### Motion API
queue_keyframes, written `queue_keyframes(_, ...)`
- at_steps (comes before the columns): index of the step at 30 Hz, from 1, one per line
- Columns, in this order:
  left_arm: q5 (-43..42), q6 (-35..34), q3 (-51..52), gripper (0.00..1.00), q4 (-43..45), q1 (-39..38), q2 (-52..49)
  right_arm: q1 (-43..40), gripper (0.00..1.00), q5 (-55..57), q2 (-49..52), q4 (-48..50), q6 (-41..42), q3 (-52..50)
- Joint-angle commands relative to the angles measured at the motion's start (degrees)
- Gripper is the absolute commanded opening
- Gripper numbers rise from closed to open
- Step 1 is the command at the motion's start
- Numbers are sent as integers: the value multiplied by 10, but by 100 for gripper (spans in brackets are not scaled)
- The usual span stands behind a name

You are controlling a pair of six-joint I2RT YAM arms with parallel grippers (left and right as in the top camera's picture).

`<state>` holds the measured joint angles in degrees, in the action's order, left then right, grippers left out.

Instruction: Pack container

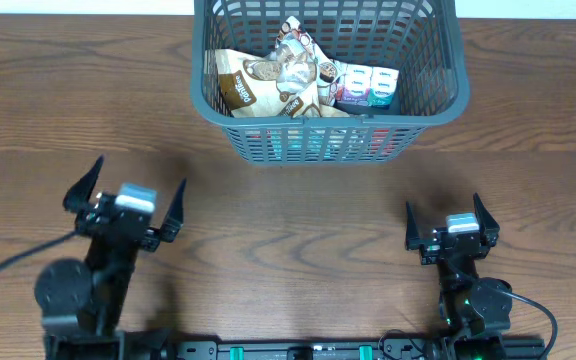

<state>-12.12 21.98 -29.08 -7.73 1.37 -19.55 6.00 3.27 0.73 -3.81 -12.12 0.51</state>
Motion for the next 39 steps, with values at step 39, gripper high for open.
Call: queue_keyframes(39,207,-272,283,99,31,-2,170,-7,99,4,-4,-2,9,-2)
